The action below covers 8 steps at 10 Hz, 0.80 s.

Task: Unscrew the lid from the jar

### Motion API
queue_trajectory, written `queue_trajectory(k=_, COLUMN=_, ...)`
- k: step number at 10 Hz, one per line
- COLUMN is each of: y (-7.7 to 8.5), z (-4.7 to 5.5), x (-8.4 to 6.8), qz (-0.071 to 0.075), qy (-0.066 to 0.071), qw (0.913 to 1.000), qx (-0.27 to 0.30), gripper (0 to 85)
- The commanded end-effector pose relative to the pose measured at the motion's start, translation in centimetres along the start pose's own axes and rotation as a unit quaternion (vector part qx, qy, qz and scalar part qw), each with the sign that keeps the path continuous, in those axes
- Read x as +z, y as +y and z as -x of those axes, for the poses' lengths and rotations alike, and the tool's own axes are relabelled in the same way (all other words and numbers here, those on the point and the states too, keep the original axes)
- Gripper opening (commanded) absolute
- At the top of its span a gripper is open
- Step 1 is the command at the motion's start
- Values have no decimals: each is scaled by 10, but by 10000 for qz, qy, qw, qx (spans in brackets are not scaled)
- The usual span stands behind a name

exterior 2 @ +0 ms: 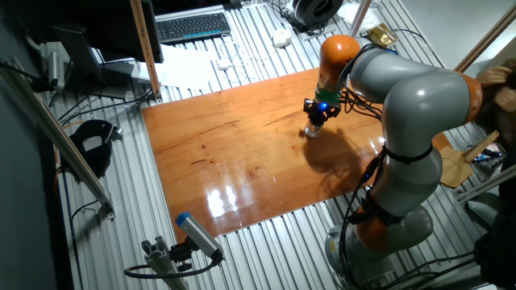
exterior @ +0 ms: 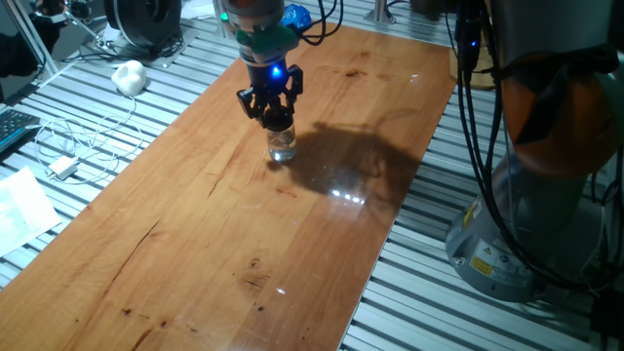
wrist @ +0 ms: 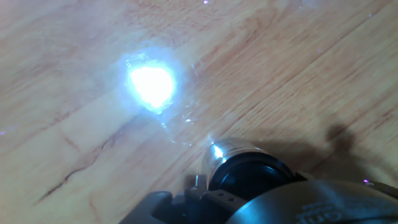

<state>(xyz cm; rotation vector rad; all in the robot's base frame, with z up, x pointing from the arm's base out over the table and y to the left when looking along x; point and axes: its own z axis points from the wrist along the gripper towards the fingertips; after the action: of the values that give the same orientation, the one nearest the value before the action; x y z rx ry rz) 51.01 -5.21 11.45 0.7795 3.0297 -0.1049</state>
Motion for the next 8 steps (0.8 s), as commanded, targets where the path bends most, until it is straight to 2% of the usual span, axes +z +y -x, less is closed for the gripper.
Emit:
queue_trajectory(k=1, y=0, z=0, x=0, qz=-19, qy=-10, qw=9999, qx=-103, gripper=340)
queue_trajectory(k=8, y=0, z=0, x=0, qz=-27, qy=-30, qw=9973, qx=-731, gripper=340)
